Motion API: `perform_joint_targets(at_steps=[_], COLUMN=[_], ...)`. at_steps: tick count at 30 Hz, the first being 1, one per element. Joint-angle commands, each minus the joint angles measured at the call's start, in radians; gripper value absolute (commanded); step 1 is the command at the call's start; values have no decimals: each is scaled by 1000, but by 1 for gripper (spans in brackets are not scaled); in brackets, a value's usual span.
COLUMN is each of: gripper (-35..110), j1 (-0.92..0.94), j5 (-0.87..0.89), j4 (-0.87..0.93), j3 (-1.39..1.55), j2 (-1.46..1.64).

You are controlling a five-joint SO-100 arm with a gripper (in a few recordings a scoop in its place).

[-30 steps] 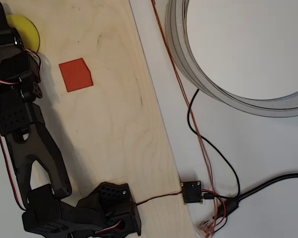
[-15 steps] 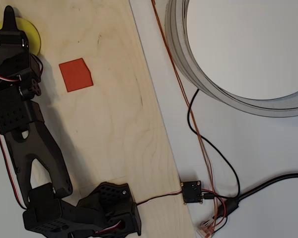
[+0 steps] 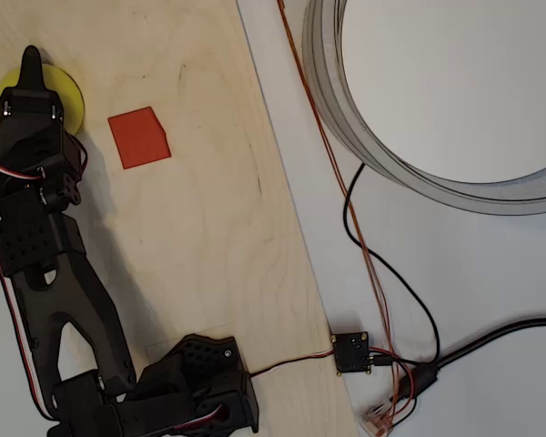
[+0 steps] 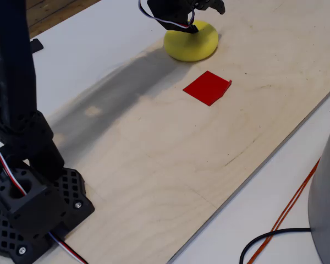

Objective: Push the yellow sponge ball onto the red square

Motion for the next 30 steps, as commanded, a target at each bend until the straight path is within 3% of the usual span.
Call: perform_joint_targets(at_steps=[1,30], gripper=[24,24], j1=[-23,-55], j5=[28,74], j4=[3,-103], j3=[91,540], j2=[37,374])
